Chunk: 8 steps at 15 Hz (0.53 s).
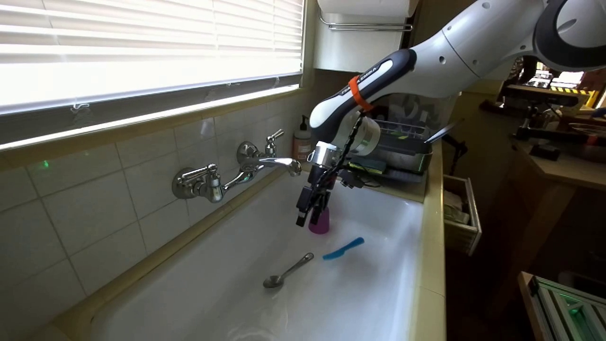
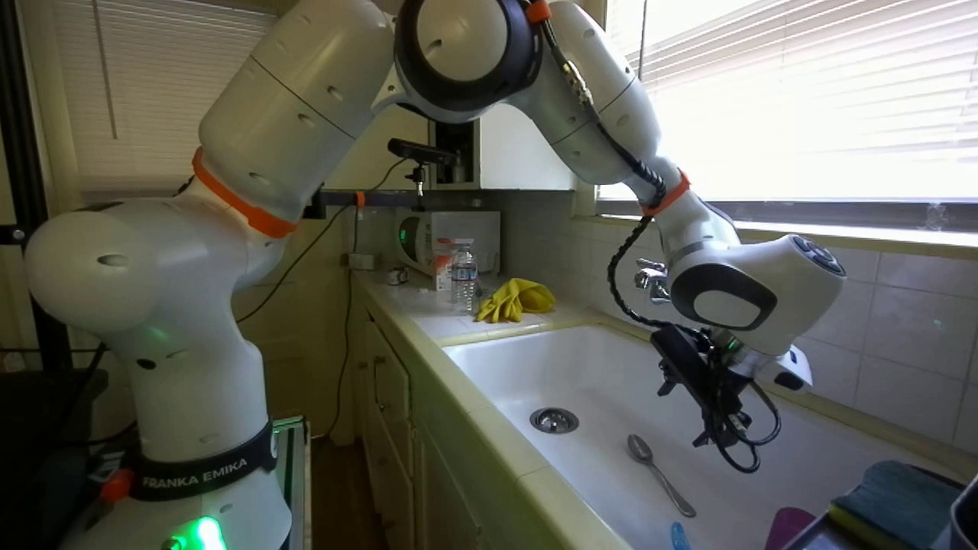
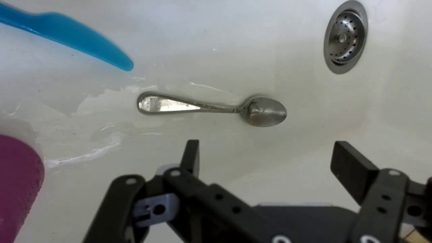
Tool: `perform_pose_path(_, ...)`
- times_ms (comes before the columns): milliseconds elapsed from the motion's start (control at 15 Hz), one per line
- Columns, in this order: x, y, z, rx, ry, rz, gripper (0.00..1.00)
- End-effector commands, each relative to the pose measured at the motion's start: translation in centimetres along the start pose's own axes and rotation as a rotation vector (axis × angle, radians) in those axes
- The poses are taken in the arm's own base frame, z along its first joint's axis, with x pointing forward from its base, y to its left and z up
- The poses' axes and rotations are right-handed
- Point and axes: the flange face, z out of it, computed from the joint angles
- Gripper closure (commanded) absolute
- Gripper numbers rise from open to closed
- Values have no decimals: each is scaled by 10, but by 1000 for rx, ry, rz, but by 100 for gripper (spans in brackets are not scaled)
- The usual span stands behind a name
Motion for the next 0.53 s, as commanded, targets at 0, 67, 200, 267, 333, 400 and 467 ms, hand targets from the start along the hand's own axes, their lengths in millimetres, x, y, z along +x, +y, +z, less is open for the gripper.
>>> perform_pose_path(0,2,6,30,3,-70,10,0)
perform_pose_path(67,3,7,39,2,-77,14,0)
perform_pose_path(200,3,11,52,0,-86,20,0)
perform_pose_path(267,3,15,58,2,-85,25,0)
perform_pose_path(333,4,18,63,14,-84,25,25)
perform_pose_path(400,5,21,67,22,-82,22,26)
perform_pose_path(467,6,23,72,32,-84,15,34)
